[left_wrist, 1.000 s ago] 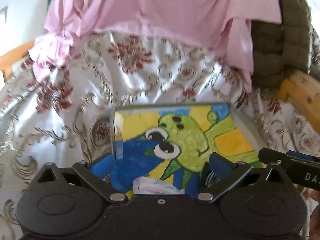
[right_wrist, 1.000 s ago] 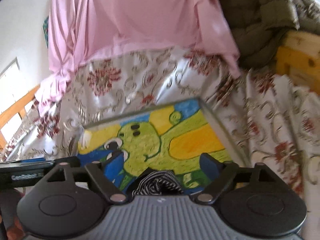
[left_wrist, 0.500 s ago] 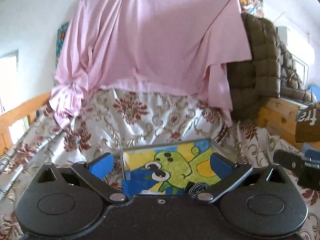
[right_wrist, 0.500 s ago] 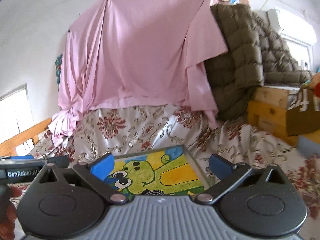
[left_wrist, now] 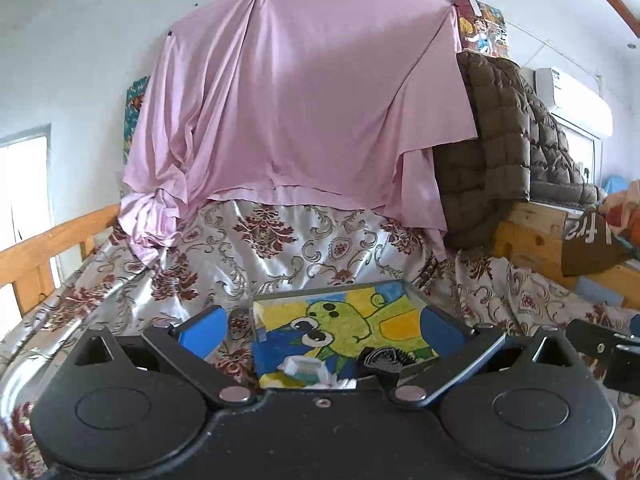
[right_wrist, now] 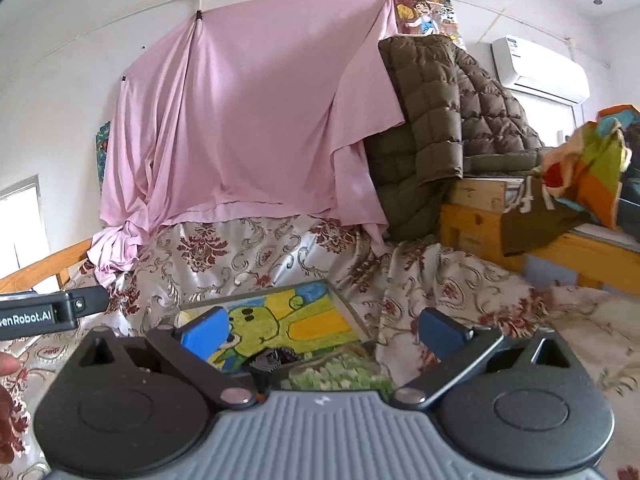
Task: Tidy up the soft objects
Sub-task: 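Withdraw both tools from the tray back toward the pile, then grasp the pastel striped sock with the left tool while the right tool grasps the grey mask, then lift the striped sock with the left tool while the right tool lifts the grey mask, then carry the held sock and mask over the glass tray with both tools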
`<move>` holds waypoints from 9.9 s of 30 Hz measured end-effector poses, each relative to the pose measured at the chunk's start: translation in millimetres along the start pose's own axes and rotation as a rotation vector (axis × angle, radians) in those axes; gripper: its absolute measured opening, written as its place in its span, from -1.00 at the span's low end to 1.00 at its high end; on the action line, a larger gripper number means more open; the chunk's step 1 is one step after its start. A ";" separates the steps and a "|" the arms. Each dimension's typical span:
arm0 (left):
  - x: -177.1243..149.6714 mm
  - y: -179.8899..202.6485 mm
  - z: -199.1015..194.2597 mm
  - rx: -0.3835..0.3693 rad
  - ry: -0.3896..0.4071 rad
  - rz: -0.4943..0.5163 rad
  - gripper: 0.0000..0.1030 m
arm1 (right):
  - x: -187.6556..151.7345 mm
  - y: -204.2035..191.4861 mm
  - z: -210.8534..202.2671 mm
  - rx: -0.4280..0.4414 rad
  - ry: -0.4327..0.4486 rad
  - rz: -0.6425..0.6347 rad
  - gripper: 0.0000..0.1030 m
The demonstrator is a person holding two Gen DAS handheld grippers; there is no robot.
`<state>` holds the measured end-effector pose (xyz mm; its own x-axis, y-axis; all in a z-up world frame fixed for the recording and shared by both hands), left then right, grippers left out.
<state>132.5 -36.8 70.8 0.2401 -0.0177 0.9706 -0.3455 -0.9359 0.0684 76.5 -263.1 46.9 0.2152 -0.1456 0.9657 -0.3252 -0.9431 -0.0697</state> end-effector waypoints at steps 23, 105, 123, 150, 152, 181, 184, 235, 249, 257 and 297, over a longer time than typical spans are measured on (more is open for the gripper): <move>-73.4 12.0 -67.2 -0.050 -0.109 -0.025 0.99 | -45.1 17.5 -59.8 -0.029 -0.209 0.034 1.00; -151.1 -10.2 74.4 -0.350 -0.505 -0.418 0.38 | -82.2 7.0 139.2 0.131 -0.837 -0.005 0.99; -172.0 -11.0 95.5 -0.376 -0.548 -0.532 -0.09 | -107.7 1.8 166.4 0.159 -0.961 0.098 0.65; -127.9 33.8 20.8 -0.173 -0.283 0.012 -0.88 | -83.6 6.2 132.7 0.199 -0.795 0.044 -0.51; -123.1 39.4 13.7 -0.143 -0.248 0.071 -0.88 | -78.8 6.9 127.7 0.208 -0.767 0.049 -0.51; -9.8 -15.8 10.4 -0.147 -0.033 -0.249 -0.87 | -19.7 30.7 78.5 0.354 -0.331 0.201 -0.40; -10.3 -15.9 13.1 -0.145 -0.038 -0.248 -0.87 | -22.4 20.8 79.2 0.349 -0.358 0.132 -0.40; -39.1 -33.2 32.7 -0.142 -0.073 -0.294 -0.87 | -71.7 -67.4 82.4 0.225 -0.213 -0.457 -0.26; -36.6 -30.8 33.1 -0.144 -0.069 -0.288 -0.87 | -75.2 -73.5 78.5 0.201 -0.181 -0.532 -0.08; -41.3 -30.1 39.3 -0.147 -0.083 -0.290 -0.87 | -81.5 -74.0 85.3 0.187 -0.220 -0.527 0.19; -26.9 -44.1 104.0 -0.193 -0.068 -0.331 -0.87 | -57.2 -69.7 125.6 0.125 -0.181 -0.466 -0.49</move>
<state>235.6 -31.7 17.7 0.4243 0.2447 0.8718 -0.4023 -0.8116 0.4236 202.5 -226.6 -35.0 0.4708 0.2597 0.8431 -0.0465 -0.9470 0.3177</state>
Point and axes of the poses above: each gripper's, at about its wrist camera, not at the fingertips, and z roughly the way its jaws point, y to its right, x to its top, the point moved 1 cm from there along z, roughly the way its jaws point, and after that the axes turned 12 degrees about -x, right-handed, at the moved point
